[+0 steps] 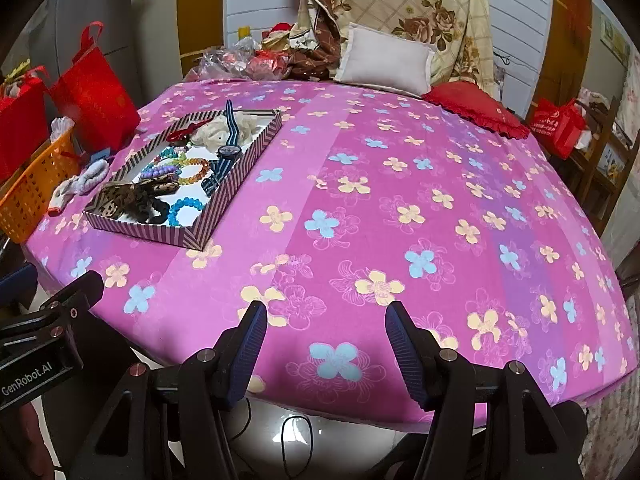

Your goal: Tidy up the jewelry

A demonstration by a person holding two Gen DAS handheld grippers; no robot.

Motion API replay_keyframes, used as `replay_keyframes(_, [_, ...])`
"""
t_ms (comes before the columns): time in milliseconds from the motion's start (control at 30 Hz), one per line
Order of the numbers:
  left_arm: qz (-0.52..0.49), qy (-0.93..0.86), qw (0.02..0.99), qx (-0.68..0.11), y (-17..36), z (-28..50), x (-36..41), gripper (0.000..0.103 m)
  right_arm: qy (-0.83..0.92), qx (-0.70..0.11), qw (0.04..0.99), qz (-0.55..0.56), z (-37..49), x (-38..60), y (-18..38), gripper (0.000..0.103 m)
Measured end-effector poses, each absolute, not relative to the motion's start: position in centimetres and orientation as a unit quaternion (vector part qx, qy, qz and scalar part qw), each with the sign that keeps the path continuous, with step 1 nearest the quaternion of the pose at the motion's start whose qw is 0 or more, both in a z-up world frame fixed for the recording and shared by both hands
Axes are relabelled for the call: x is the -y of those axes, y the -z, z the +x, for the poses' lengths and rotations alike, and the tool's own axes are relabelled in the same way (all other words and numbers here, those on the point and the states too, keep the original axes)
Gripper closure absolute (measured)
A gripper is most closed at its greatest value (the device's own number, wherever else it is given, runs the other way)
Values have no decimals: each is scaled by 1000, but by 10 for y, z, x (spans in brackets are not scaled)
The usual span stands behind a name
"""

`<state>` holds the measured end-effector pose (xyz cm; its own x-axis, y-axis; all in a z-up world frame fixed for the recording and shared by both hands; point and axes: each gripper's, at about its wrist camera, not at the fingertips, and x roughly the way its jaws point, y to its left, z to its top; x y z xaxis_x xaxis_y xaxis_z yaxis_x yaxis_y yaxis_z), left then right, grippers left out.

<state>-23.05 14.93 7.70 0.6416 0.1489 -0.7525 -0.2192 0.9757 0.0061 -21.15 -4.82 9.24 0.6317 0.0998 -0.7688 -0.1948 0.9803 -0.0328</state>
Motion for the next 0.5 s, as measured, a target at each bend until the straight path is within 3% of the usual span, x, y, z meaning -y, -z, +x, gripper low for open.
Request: replay_keyframes(500, [-44, -109, 901, -417, -72, -229, -152, 0, -80, -430, 896, -80, -212, 41, -86, 44])
